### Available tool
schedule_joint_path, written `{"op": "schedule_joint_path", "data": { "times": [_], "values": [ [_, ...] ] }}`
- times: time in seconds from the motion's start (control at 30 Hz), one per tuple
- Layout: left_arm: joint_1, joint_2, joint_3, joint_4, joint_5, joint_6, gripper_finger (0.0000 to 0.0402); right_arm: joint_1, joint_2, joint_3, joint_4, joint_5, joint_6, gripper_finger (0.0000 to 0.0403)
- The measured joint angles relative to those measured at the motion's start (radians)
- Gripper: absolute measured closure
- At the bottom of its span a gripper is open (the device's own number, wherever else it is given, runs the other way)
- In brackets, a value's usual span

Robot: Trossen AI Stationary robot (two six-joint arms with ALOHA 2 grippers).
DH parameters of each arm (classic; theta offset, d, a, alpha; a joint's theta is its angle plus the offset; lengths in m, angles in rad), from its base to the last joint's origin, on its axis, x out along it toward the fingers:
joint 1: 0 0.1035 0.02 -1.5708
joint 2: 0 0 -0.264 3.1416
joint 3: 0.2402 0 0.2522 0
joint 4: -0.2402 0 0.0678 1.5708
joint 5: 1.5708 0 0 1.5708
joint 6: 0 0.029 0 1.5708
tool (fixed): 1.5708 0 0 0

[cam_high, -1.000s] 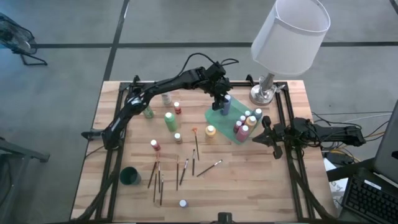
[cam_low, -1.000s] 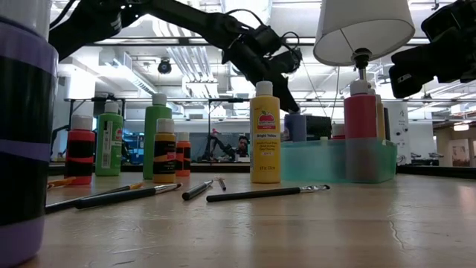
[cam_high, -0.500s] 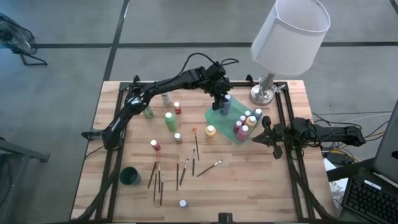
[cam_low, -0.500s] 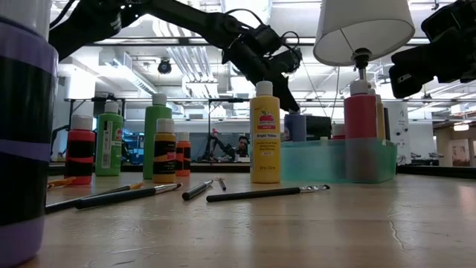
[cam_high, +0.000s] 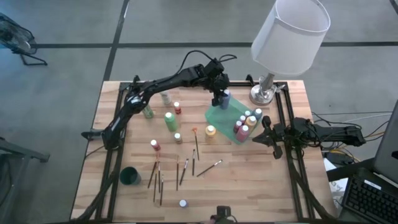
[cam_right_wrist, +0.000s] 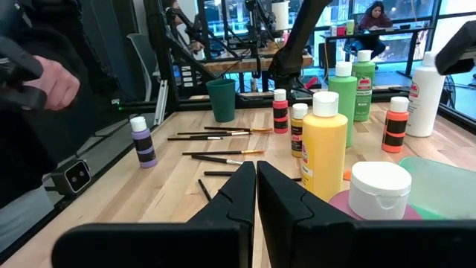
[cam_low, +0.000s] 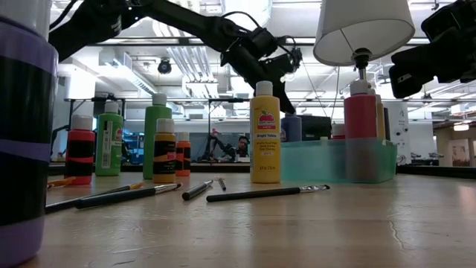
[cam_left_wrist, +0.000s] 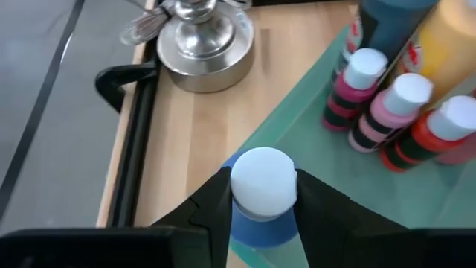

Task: Pick & Place Paint Supplies
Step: Put the big blue paint bottle into the green bin

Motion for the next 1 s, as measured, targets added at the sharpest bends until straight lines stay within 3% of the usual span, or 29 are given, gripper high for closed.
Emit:
{"op": "schedule_joint_path", "data": {
  "times": [0.67, 1.0],
  "values": [
    [0.031, 0.000, -0.036, 0.074, 0.041, 0.000, 0.0274, 0.000, 0.000, 0.000, 0.000, 0.000, 0.000, 0.0390],
    [0.031, 0.000, -0.037, 0.101, 0.039, -0.001, 0.0217, 0.000, 0.000, 0.000, 0.000, 0.000, 0.000, 0.0390]
  ]
}}
